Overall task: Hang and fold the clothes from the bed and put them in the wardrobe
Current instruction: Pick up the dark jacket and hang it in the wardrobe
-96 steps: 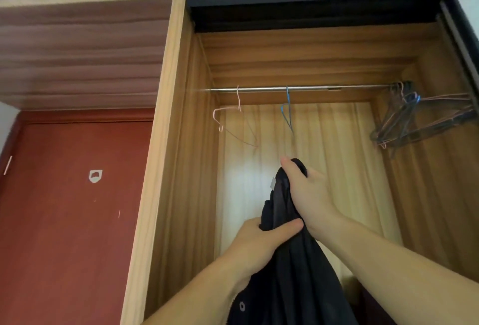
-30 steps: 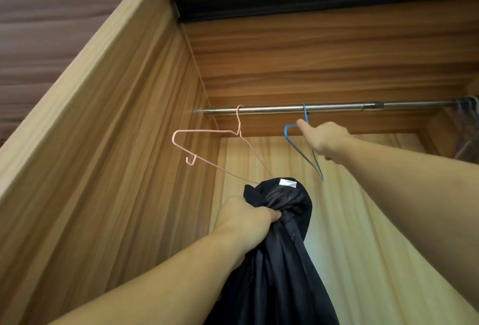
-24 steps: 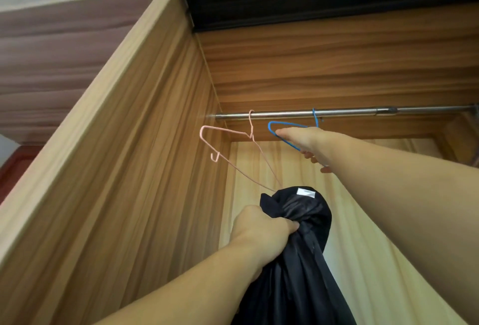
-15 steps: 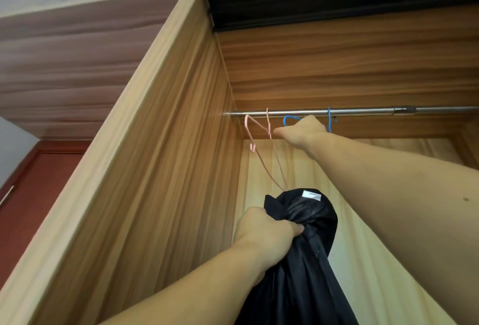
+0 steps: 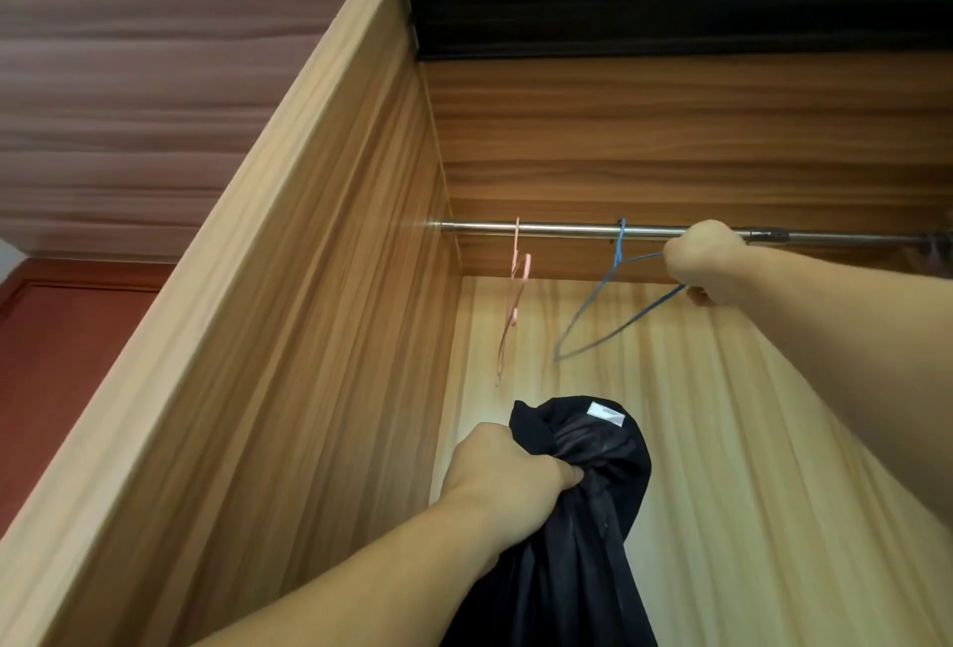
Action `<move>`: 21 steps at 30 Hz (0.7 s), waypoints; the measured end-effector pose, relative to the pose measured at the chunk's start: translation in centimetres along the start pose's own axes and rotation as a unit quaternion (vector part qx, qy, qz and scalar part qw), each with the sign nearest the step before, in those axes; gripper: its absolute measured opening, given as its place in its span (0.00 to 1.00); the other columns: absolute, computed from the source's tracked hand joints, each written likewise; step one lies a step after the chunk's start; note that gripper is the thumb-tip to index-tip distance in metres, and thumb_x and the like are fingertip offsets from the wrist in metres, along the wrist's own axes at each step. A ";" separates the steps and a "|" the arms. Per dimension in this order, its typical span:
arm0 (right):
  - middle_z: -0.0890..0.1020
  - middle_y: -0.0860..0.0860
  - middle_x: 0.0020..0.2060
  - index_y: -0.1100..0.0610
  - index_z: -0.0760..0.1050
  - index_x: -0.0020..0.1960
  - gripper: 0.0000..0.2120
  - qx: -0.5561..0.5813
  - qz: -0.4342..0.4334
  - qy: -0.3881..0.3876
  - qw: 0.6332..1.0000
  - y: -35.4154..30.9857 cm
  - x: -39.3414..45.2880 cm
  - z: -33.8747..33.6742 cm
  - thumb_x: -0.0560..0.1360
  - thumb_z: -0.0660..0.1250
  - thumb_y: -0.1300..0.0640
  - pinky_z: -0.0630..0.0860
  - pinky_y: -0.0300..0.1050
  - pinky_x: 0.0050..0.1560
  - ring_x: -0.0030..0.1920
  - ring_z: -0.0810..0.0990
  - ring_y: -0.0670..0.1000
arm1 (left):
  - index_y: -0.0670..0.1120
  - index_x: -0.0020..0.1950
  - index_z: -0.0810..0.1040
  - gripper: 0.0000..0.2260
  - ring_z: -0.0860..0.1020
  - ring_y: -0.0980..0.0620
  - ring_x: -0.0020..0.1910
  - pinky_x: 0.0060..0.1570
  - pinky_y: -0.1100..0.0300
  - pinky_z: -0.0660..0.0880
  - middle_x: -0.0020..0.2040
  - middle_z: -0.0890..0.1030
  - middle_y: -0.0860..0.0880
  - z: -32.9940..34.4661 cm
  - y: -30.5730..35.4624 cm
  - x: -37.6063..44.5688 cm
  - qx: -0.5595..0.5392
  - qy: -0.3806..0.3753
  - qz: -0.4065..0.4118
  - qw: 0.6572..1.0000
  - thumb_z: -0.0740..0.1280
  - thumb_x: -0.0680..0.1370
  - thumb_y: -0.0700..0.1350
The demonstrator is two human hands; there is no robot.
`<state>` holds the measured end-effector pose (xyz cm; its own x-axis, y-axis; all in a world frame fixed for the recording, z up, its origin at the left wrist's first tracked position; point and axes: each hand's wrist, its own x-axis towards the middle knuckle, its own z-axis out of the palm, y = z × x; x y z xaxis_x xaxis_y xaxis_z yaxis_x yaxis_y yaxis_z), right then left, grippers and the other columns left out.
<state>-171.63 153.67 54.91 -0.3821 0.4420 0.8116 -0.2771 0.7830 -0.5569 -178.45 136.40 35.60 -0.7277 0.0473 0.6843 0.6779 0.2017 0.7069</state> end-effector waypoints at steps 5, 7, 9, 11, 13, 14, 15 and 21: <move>0.78 0.64 0.45 0.70 0.75 0.53 0.14 0.018 -0.008 0.070 0.997 2.9 0.2 2.7 0.80 0.57 0.61 0.74 0.50 0.44 0.45 0.78 0.64 | 0.46 0.46 0.83 0.12 0.83 0.50 0.43 0.45 0.58 0.80 0.43 0.85 0.50 -1.3 0.1 -0.4 -0.010 0.009 -0.002 1.000 0.75 0.66 0.50; 0.77 0.66 0.56 0.69 0.73 0.60 0.16 0.001 -0.008 0.081 0.997 3.5 0.3 3.7 0.82 0.56 0.59 0.73 0.53 0.55 0.58 0.76 0.67 | 0.47 0.46 0.83 0.15 0.83 0.51 0.43 0.44 0.59 0.80 0.44 0.85 0.51 -1.8 0.1 -0.6 -0.014 0.007 -0.001 1.000 0.74 0.63 0.51; 0.76 0.67 0.60 0.68 0.73 0.61 0.18 -0.014 -0.011 0.107 0.994 3.7 0.5 4.3 0.83 0.55 0.56 0.71 0.54 0.59 0.61 0.74 0.68 | 0.47 0.47 0.83 0.15 0.83 0.52 0.43 0.43 0.60 0.79 0.44 0.85 0.51 -2.3 0.0 -0.8 -0.018 0.009 0.001 1.000 0.74 0.63 0.52; 0.77 0.68 0.59 0.68 0.74 0.60 0.19 -0.011 -0.002 0.129 0.992 3.8 1.4 4.6 0.83 0.54 0.55 0.71 0.54 0.60 0.60 0.74 0.69 | 0.47 0.47 0.83 0.13 0.83 0.52 0.44 0.43 0.62 0.79 0.44 0.84 0.51 -2.6 -0.1 -1.0 -0.014 0.013 0.001 1.000 0.75 0.65 0.51; 0.78 0.69 0.58 0.69 0.75 0.58 0.19 -0.012 -0.012 0.143 0.990 3.9 1.9 4.6 0.83 0.54 0.55 0.72 0.54 0.59 0.59 0.75 0.69 | 0.46 0.47 0.83 0.12 0.83 0.53 0.44 0.43 0.62 0.79 0.45 0.85 0.51 -3.0 -0.3 -1.4 -0.019 0.014 0.000 1.000 0.75 0.66 0.49; 0.78 0.69 0.57 0.69 0.76 0.57 0.19 -0.012 -0.022 0.151 0.988 3.8 1.6 4.5 0.83 0.54 0.55 0.72 0.54 0.59 0.59 0.75 0.69 | 0.46 0.47 0.83 0.12 0.83 0.53 0.44 0.42 0.63 0.79 0.44 0.85 0.51 -3.2 -0.4 -1.6 -0.024 0.013 0.001 1.000 0.75 0.67 0.49; 0.78 0.69 0.56 0.69 0.76 0.56 0.19 -0.009 -0.033 0.159 0.987 3.9 1.0 4.4 0.83 0.53 0.56 0.71 0.54 0.58 0.58 0.76 0.70 | 0.46 0.47 0.83 0.10 0.83 0.54 0.43 0.41 0.64 0.78 0.44 0.85 0.52 -3.4 -0.5 -1.8 -0.026 0.014 0.004 1.000 0.75 0.68 0.48; 0.78 0.62 0.39 0.66 0.76 0.47 0.13 0.069 0.023 0.051 0.996 8.3 -5.9 3.4 0.80 0.62 0.55 0.68 0.47 0.41 0.39 0.75 0.61 | 0.46 0.47 0.83 0.07 0.83 0.53 0.43 0.37 0.66 0.75 0.43 0.85 0.52 -4.2 -0.2 -3.6 -0.037 0.009 0.013 0.999 0.75 0.71 0.45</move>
<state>-174.66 156.05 44.91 -0.3070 0.5238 0.7946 -0.3828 0.6964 -0.6070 -175.52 132.11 33.70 -0.7076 0.0341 0.7057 0.7034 0.1281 0.6991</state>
